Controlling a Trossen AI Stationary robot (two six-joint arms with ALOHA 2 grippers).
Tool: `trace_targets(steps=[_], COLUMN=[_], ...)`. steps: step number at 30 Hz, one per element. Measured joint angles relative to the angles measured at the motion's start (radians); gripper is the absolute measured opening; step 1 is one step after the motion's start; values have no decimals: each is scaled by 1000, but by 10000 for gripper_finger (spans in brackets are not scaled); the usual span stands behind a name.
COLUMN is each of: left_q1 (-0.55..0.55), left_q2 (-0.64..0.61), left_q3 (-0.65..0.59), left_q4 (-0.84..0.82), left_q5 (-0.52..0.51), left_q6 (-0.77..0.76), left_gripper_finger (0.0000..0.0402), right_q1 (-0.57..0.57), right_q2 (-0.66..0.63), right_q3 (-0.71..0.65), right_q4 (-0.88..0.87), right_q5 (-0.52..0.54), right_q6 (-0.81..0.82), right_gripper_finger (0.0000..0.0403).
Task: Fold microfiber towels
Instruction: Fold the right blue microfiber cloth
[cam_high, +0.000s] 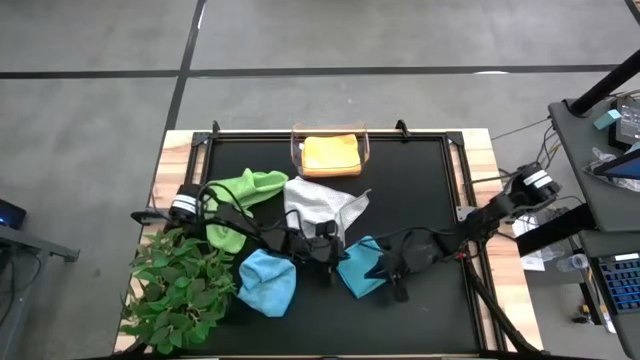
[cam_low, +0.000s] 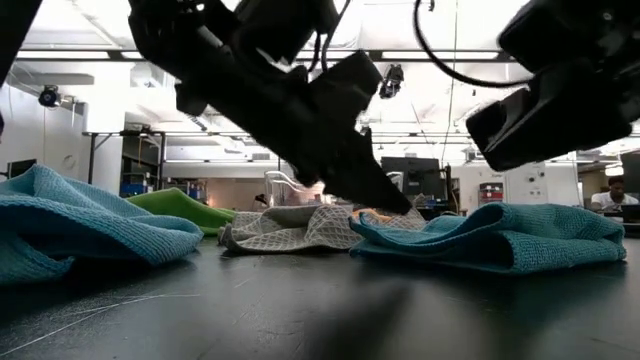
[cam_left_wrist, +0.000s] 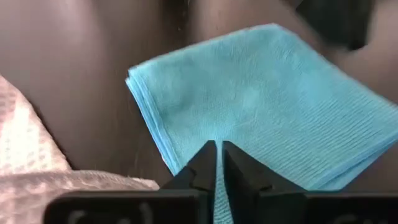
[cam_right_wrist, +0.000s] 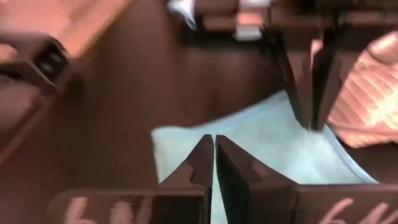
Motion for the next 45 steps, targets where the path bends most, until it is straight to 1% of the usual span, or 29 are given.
trace_targets(steps=[2,5,7,12,15,18,23,26,29,33,35,40,45], left_q1=[0,1,1,5,6,6,10,12,11,9,7,-8,-30], left_q2=[10,16,17,17,17,17,17,17,11,-4,-6,-10,-10], left_q3=[3,5,5,2,-1,-7,-11,-11,-8,-3,-3,-3,11], left_q4=[8,18,23,21,10,2,-7,-10,-16,-9,-6,15,47], left_q5=[0,0,0,0,0,0,-1,-2,-2,-1,-1,1,41], left_q6=[-1,-1,0,0,-1,-1,-1,-1,-1,3,3,2,6], left_gripper_finger=[6,7,3,1,1,1,1,1,1,1,1,1,1], right_q1=[0,0,-1,-30,-52,-63,-64,-64,-64,-64,-64,-64,-63], right_q2=[41,122,179,296,340,366,377,349,289,182,114,-62,-231], right_q3=[-34,-48,-47,-14,-16,-18,-17,-20,-21,-22,-22,-18,-14], right_q4=[126,250,290,389,405,411,428,418,357,210,108,-223,-445], right_q5=[-19,-21,-23,-110,-166,-196,-200,-205,-204,-196,-187,-111,-89], right_q6=[-15,-25,-35,-16,23,52,60,61,62,52,34,35,92], right_gripper_finger=[9,9,9,9,9,9,9,9,9,9,9,9,9])
